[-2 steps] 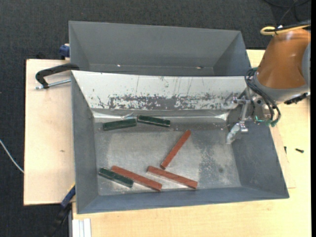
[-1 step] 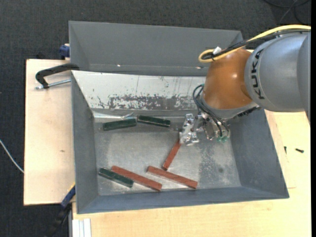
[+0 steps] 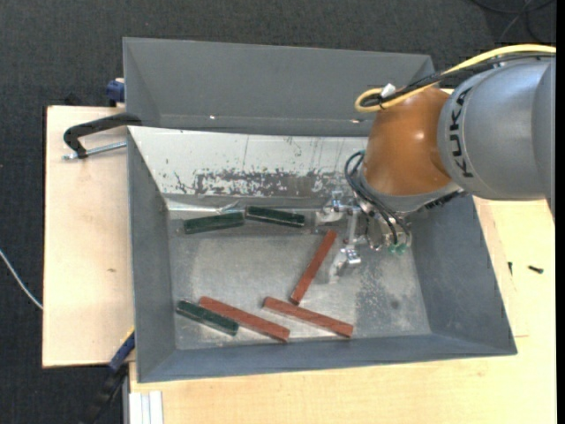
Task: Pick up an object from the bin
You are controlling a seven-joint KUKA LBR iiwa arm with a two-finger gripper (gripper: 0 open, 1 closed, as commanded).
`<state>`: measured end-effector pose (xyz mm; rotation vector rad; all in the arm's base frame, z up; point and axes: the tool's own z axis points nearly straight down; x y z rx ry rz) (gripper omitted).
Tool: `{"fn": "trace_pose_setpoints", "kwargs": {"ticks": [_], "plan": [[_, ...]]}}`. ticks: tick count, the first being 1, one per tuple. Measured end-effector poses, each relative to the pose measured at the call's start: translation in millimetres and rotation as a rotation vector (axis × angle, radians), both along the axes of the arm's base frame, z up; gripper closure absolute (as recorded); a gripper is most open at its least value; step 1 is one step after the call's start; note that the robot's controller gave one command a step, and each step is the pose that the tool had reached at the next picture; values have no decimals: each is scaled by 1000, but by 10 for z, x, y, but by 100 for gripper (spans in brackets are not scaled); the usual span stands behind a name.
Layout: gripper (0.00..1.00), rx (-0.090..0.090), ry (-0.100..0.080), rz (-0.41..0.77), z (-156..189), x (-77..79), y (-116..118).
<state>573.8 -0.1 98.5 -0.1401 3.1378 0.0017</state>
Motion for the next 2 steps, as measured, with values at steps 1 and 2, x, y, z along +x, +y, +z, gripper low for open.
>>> {"fn": "trace_pose_setpoints", "kwargs": {"ticks": [1, 2], "plan": [[0, 0, 0, 0, 0, 0, 0], [100, -4, 8, 328, -213, -46, 143]]}}
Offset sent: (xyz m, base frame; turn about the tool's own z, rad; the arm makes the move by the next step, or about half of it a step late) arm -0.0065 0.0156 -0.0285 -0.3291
